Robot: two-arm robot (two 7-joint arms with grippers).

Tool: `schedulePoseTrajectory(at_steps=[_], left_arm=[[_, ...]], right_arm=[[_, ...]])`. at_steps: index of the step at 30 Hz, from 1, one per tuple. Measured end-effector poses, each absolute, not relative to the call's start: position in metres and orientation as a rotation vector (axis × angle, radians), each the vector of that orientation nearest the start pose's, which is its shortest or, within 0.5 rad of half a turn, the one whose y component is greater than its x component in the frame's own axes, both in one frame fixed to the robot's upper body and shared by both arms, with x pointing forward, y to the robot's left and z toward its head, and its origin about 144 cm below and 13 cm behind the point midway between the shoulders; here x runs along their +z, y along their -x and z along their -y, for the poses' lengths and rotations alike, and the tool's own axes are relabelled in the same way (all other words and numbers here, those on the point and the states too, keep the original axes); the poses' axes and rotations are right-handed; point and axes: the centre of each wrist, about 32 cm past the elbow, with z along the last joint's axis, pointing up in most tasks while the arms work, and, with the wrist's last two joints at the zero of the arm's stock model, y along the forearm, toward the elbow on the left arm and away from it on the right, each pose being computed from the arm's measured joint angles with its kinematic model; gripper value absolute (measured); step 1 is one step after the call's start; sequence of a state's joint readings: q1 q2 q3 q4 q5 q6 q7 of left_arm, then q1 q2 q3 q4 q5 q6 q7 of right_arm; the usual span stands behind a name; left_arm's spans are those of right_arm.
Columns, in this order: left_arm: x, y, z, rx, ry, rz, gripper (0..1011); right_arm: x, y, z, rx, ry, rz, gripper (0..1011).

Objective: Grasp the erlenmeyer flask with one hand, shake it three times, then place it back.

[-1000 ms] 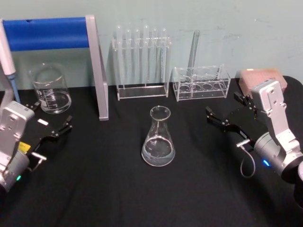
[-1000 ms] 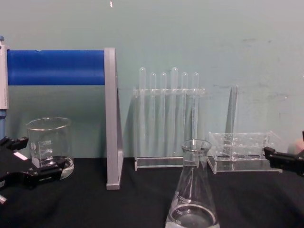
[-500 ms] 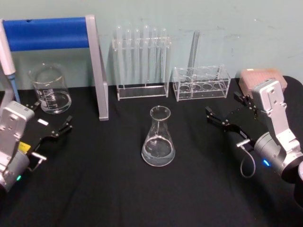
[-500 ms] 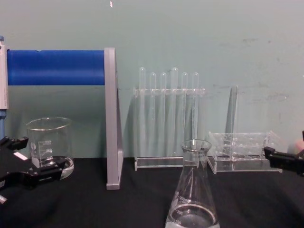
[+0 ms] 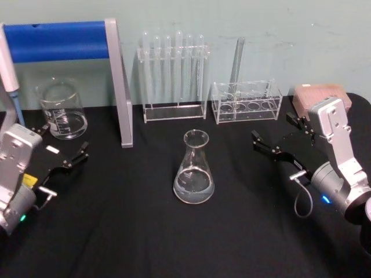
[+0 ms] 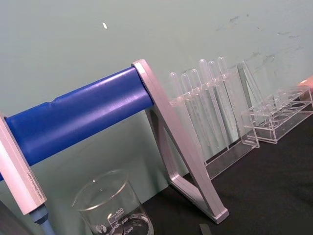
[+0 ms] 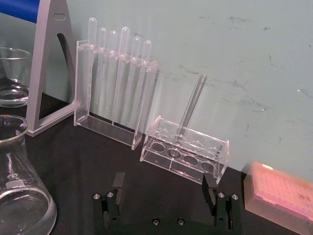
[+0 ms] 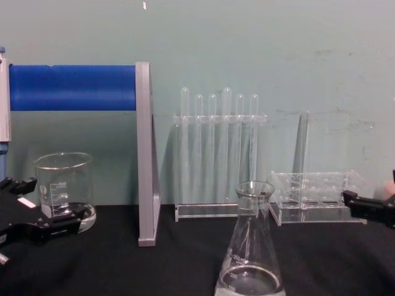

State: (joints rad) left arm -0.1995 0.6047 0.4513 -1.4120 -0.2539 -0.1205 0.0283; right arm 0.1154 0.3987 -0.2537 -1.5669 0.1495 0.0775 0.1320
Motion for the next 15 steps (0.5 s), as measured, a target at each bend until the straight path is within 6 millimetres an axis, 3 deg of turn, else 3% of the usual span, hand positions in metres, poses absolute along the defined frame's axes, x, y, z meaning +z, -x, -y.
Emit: schedulePoseTrajectory(at_steps=[15], left_arm=[[1.1398, -0.4886, -0.3097, 1.248, -0.304, 0.285, 1001]], right_arm=[[1.1703, -0.4823, 0.2681, -1.211, 0.241, 0.161, 1003]])
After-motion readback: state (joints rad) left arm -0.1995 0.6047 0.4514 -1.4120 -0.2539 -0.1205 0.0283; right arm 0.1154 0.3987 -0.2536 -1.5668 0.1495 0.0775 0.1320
